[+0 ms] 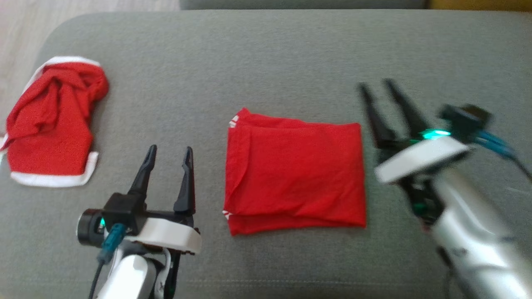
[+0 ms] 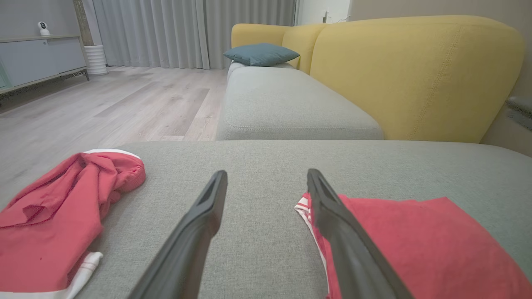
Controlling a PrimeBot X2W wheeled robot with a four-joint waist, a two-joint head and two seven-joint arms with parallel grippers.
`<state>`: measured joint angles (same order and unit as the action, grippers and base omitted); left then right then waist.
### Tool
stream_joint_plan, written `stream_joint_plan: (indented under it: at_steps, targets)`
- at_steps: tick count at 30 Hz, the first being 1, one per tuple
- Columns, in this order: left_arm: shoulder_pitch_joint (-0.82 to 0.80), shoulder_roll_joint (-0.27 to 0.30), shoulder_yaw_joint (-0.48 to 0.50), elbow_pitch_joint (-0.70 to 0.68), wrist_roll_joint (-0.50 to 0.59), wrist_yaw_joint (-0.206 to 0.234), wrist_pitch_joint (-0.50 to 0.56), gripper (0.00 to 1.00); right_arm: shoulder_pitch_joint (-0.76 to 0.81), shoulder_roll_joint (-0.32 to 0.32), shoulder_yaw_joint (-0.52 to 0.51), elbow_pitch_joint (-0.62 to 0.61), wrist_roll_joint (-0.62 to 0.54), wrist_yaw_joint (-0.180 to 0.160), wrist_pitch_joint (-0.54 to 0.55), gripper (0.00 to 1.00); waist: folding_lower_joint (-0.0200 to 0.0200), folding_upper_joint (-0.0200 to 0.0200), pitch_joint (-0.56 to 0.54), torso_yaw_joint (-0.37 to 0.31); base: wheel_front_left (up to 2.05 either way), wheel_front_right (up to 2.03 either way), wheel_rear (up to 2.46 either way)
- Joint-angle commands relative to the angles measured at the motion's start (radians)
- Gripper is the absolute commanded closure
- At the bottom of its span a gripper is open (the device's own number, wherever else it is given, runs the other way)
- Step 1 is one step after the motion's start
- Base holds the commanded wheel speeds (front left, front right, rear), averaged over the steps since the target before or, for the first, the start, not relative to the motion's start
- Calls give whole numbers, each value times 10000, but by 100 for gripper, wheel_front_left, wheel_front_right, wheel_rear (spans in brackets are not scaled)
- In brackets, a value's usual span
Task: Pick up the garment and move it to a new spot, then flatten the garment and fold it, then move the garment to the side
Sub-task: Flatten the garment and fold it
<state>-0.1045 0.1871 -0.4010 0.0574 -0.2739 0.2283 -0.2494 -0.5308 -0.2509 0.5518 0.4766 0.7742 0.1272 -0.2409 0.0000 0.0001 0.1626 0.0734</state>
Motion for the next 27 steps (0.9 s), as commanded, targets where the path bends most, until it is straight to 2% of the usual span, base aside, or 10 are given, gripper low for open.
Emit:
stream_joint_plan:
  at_steps: [1, 6, 12, 19, 27]
  targets:
    - [-168, 221, 495, -376, 74, 56, -121, 0, 399, -68, -239, -447, -321, 35, -136, 0, 0, -1, -91, -183, 0, 0, 0]
    - [2, 364, 687, -443, 21, 165, -122, 0, 1890, -594, -2329, -1402, -1828, 35, -118, 0, 0, -1, -254, -544, 0, 0, 0]
    - [228, 552, 870, -515, -24, 312, -103, 0, 3730, -227, -4164, -3177, -3286, 35, 892, 0, 0, -1, -486, -807, 0, 0, 0]
    - [661, 732, 941, -466, -40, 479, -31, 0, 5368, 732, -5121, -5201, -4427, 35, 2162, 0, 0, -1, -951, -820, 0, 0, 0]
    - [1276, 904, 920, -465, -146, 545, 97, 0, 6522, 1300, -5417, -6326, -4925, 35, 2990, 0, 0, -1, -1563, -742, 0, 0, 0]
